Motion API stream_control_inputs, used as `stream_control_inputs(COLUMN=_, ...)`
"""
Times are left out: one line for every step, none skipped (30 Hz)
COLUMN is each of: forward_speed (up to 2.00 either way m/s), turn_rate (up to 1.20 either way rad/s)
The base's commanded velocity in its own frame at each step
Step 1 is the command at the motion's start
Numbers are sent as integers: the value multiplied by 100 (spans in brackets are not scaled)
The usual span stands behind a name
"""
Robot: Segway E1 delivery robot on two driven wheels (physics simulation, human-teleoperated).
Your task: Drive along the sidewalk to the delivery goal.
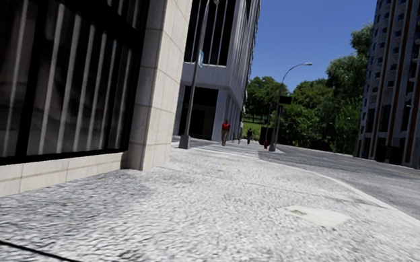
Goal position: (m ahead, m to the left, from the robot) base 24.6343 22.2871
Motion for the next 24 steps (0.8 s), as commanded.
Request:
stream_control_inputs(forward_speed=200, turn_rate=0)
stream_control_inputs(forward_speed=200, turn_rate=0)
stream_control_inputs(forward_speed=200, turn_rate=0)
stream_control_inputs(forward_speed=200, turn_rate=0)
stream_control_inputs(forward_speed=200, turn_rate=0)
stream_control_inputs(forward_speed=200, turn_rate=0)
stream_control_inputs(forward_speed=200, turn_rate=0)
stream_control_inputs(forward_speed=200, turn_rate=0)
stream_control_inputs(forward_speed=200, turn_rate=0)
stream_control_inputs(forward_speed=200, turn_rate=0)
stream_control_inputs(forward_speed=200, turn_rate=0)
stream_control_inputs(forward_speed=200, turn_rate=0)
stream_control_inputs(forward_speed=200, turn_rate=0)
stream_control_inputs(forward_speed=200, turn_rate=0)
stream_control_inputs(forward_speed=200, turn_rate=0)
stream_control_inputs(forward_speed=200, turn_rate=0)
stream_control_inputs(forward_speed=200, turn_rate=0)
stream_control_inputs(forward_speed=200, turn_rate=0)
stream_control_inputs(forward_speed=200, turn_rate=0)
stream_control_inputs(forward_speed=200, turn_rate=0)
stream_control_inputs(forward_speed=200, turn_rate=0)
stream_control_inputs(forward_speed=200, turn_rate=0)
stream_control_inputs(forward_speed=200, turn_rate=0)
stream_control_inputs(forward_speed=200, turn_rate=0)
